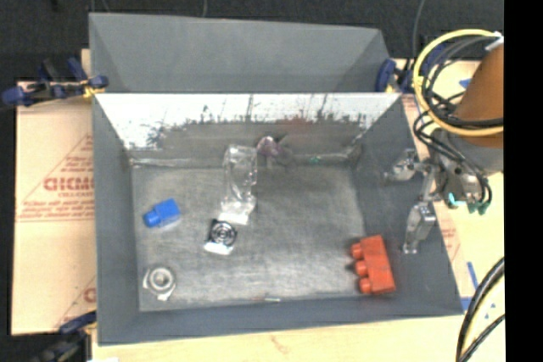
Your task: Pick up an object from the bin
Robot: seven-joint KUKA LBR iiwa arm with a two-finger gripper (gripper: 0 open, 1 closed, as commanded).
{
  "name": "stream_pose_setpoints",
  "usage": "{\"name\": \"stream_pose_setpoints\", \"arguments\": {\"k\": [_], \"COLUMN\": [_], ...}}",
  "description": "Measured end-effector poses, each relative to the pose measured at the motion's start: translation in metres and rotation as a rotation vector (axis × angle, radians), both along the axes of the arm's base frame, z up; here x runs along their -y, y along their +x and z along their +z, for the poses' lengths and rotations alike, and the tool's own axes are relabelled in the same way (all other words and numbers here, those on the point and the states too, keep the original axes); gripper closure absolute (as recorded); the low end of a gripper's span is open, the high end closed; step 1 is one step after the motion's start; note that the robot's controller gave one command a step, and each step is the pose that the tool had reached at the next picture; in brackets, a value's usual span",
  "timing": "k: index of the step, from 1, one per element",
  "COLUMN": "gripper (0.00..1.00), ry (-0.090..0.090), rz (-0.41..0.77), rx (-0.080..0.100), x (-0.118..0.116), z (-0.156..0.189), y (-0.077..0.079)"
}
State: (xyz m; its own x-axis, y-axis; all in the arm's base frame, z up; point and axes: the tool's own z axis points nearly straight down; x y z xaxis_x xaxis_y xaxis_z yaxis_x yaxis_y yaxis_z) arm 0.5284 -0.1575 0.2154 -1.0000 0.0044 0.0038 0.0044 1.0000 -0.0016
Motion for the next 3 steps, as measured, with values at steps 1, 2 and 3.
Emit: {"name": "stream_pose_setpoints", "arguments": {"k": [1,2,3], "gripper": [0.0,0.0,0.0], "ry": [-0.004,-0.014,0.003], "rz": [0.159,0.586,0.196], "rx": [0.019,0.034,0.01], "x": [0.004,-0.038,-0.068], "z": [-0.131,-0.139,-0.114], "y": [-0.047,-0.043,-0.038]}}
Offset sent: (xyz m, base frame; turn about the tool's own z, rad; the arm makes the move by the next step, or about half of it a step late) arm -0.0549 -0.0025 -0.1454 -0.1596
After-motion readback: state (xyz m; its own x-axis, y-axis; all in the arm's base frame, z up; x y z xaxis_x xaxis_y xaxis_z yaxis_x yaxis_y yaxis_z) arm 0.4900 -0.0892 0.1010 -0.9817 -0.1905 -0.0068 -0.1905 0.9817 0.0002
